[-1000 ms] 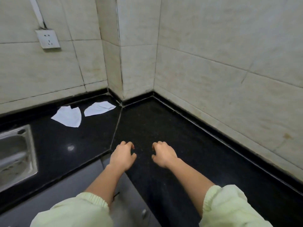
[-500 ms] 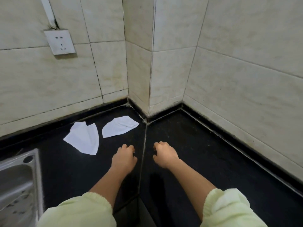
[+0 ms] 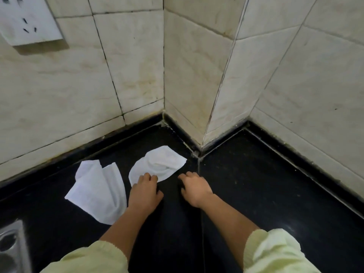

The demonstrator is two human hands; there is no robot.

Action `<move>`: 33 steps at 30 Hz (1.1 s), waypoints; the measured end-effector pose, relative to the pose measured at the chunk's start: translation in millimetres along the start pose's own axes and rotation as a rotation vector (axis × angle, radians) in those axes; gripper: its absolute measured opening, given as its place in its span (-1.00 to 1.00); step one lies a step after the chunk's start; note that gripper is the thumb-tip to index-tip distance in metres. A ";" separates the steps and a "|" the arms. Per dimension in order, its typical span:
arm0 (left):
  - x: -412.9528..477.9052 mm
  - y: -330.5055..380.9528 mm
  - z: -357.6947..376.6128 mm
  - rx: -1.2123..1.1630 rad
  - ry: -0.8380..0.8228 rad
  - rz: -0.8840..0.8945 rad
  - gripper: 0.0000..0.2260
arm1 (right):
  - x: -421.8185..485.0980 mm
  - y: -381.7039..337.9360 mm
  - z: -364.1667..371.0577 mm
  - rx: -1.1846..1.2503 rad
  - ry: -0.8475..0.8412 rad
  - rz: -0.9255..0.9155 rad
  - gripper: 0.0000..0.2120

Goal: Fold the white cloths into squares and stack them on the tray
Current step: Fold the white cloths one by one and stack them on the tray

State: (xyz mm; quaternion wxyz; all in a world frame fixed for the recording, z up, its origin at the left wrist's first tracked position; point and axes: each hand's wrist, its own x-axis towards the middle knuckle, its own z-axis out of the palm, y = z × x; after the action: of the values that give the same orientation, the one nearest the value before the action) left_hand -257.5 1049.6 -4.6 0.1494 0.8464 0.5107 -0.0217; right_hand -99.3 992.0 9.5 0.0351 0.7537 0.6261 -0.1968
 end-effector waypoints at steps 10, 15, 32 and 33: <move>43.2 -25.7 11.6 0.236 -0.067 0.207 -0.65 | 63.9 -16.3 4.5 -0.266 0.050 -0.198 -0.63; 52.3 -27.2 10.2 0.156 -0.070 0.151 -0.70 | 76.5 -20.7 5.5 -0.282 0.055 -0.185 -0.67; 3.0 42.4 -66.7 -0.726 0.047 0.076 -0.76 | -44.7 30.6 -42.6 0.957 0.286 0.151 -0.95; -1.7 50.2 -73.3 -0.751 0.008 0.101 -0.77 | -58.2 37.9 -49.9 1.009 0.314 0.161 -0.93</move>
State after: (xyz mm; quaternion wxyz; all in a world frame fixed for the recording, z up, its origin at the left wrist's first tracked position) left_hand -223.1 1046.6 77.3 0.4483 0.7568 0.4414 0.1776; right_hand -58.4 944.8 67.9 -0.4107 0.7429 0.3919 -0.3548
